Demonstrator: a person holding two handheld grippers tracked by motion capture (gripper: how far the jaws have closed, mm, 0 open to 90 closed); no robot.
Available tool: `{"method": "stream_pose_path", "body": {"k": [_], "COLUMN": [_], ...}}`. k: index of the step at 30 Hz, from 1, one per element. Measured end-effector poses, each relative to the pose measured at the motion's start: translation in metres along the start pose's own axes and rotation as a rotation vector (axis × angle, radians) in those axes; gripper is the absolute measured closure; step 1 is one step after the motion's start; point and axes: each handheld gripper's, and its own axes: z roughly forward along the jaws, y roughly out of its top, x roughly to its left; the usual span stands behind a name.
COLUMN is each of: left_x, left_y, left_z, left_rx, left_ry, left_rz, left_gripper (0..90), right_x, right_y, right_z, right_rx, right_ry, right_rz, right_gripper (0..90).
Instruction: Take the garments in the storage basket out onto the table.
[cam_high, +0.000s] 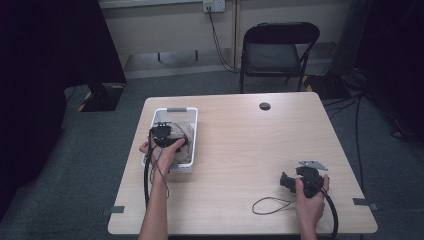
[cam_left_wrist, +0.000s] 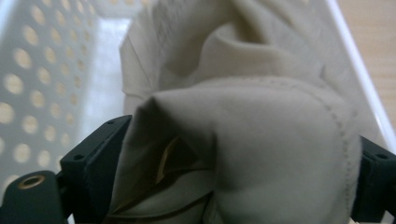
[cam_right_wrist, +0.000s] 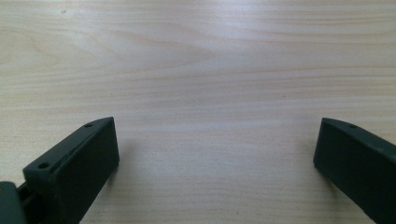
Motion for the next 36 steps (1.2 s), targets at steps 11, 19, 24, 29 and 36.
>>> {"method": "stream_pose_path", "body": {"k": [11,19,24,29,36], "left_x": [0.002,0.0009,0.0013,0.0027,0.0031], "left_y": [-0.0024,-0.0037,-0.005,-0.0049,-0.0048], "left_z": [0.0063,0.007,0.0057,0.0052,0.0043], "left_rx": [0.09,0.103,0.096,0.087,0.078], "left_ry": [-0.029,-0.047,-0.056,-0.07,-0.072], "left_rz": [-0.005,0.025,0.047,0.033,0.031], "left_gripper": [32.8,53.3,64.3,70.7,71.5], "right_x": [0.0,0.0,0.0,0.0,0.0], "right_y": [0.0,0.0,-0.0001,-0.0001,0.0], "right_z": [0.0,0.0,0.0,0.0,0.0], "right_rx": [0.0,0.0,0.0,0.0,0.0], "right_ry": [0.0,0.0,0.0,0.0,0.0], "right_rz": [0.0,0.0,0.0,0.0,0.0], "right_gripper": [0.0,0.0,0.0,0.0,0.0]}}
